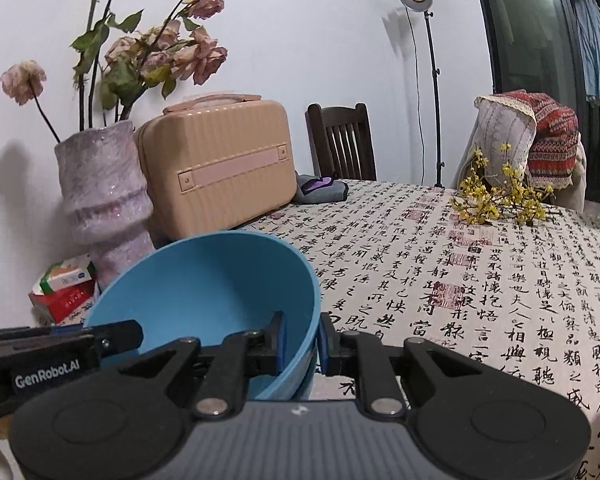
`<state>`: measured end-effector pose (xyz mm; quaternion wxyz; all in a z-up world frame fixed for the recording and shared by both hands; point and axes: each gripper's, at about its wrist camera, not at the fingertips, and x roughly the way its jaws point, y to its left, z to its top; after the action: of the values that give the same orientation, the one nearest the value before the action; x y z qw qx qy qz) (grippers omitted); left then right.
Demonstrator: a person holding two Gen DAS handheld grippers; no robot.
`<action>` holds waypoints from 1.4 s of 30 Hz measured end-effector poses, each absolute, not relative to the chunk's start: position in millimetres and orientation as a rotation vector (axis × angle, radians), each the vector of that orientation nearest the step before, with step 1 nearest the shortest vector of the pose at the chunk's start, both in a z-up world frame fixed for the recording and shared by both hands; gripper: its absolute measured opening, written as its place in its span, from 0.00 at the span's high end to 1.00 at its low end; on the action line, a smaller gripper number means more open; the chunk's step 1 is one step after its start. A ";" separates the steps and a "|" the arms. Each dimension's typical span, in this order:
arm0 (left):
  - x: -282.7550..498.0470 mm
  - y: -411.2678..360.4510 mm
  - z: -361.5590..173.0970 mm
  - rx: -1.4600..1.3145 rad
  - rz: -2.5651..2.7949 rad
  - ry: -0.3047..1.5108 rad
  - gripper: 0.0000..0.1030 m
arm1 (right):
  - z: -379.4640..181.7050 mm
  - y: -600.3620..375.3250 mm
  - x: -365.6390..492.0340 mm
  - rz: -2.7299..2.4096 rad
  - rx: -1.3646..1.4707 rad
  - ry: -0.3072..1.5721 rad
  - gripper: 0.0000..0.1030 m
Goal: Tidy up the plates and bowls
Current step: 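Lower the blue bowl into the other blue bowl and open both grippers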
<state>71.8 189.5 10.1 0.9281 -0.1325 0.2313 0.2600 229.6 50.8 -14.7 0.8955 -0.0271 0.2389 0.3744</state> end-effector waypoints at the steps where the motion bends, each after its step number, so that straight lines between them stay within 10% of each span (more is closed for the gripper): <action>1: 71.9 189.5 10.0 -0.271 0.534 0.475 0.80 | -14.9 51.7 229.3 0.775 -0.061 0.493 0.85; 14: 65.6 196.4 6.1 -0.323 0.491 0.430 0.58 | -19.7 51.4 230.0 0.803 -0.061 0.476 0.81; 24: 15.5 194.7 12.9 -0.314 0.476 0.219 0.02 | -16.5 3.1 210.7 0.861 0.018 0.333 0.12; 42: -41.5 173.7 -50.4 -0.294 0.527 0.162 0.00 | -60.9 -82.1 181.6 0.706 -0.011 0.272 0.00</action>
<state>-41.5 173.7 -50.4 0.9517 -0.1444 0.0795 0.2591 181.6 -82.1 -60.9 0.9293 -0.0052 0.1326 0.3447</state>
